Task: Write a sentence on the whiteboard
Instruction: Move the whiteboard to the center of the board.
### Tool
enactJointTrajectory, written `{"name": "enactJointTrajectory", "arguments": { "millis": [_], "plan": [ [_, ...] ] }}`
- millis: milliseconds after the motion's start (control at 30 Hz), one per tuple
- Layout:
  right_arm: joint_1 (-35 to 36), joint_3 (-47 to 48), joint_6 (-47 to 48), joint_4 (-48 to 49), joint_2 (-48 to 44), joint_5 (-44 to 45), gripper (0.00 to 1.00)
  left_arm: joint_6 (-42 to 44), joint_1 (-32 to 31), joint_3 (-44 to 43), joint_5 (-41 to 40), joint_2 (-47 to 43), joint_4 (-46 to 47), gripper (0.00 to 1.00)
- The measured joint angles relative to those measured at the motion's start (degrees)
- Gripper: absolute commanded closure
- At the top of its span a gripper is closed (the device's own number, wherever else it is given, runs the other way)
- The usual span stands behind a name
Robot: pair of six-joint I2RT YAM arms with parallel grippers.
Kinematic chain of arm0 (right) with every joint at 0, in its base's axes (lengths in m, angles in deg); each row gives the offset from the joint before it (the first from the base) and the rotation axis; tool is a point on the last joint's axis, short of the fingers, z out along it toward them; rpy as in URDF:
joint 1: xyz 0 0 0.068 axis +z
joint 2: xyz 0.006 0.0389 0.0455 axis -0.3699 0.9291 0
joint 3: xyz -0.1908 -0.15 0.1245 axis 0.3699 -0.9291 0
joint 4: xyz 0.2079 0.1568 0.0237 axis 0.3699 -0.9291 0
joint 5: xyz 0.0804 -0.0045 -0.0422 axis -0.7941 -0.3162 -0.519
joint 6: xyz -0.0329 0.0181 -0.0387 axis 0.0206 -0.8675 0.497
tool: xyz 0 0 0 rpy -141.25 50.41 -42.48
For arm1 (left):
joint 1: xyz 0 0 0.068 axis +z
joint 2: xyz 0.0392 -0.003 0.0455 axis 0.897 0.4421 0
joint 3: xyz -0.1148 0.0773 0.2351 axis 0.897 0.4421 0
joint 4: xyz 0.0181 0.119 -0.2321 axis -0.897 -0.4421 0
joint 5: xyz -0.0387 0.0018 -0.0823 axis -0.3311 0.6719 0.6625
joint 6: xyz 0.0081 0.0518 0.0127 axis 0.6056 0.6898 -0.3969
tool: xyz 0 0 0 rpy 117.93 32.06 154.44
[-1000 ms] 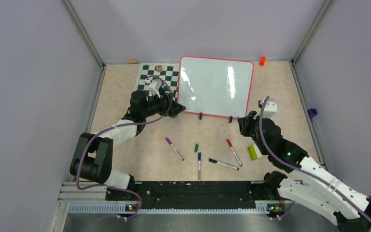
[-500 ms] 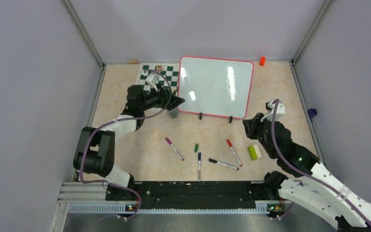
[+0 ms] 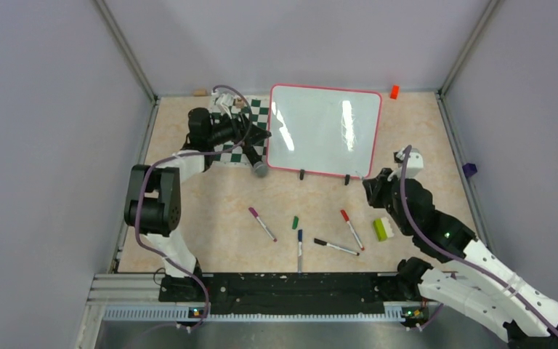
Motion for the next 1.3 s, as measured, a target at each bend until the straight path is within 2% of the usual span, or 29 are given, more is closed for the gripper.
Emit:
{"name": "enactJointTrajectory", "arguments": {
  "millis": [267, 467, 567, 833, 900, 933, 1067, 1300],
  "plan": [
    [0.00, 0.39, 0.96, 1.14, 0.22, -0.04, 1.00, 6.49, 0.33, -12.63, -0.26, 7.85, -8.44, 0.01],
    [0.00, 0.42, 0.96, 1.55, 0.22, 0.00, 1.00, 7.63, 0.74, -19.56, -0.24, 15.76, -11.45, 0.02],
    [0.00, 0.70, 0.96, 1.49, 0.24, 0.00, 1.00, 5.62, 0.96, -20.94, 1.53, 19.23, -9.90, 0.18],
    [0.00, 1.99, 1.01, 1.75, 0.28, -0.02, 1.00, -3.93, 0.94, -20.85, 8.09, 23.82, 1.55, 0.21],
    [0.00, 1.99, 1.01, 1.73, 0.28, -0.04, 1.00, -4.83, 0.94, -20.81, 9.07, 23.82, 3.08, 0.28],
    [0.00, 1.99, 1.01, 1.70, 0.28, -0.07, 1.00, -5.20, 0.94, -20.83, 9.42, 23.82, 3.69, 0.35],
    [0.00, 1.99, 0.98, 1.57, 0.22, -0.39, 1.00, -5.92, 0.87, -20.72, 10.62, 23.82, 4.50, 0.47],
    [0.00, 1.99, 0.76, 1.42, -1.14, -0.79, 1.00, -6.08, 0.37, -19.45, 11.63, 23.82, 4.48, 0.51]
  ]
}}
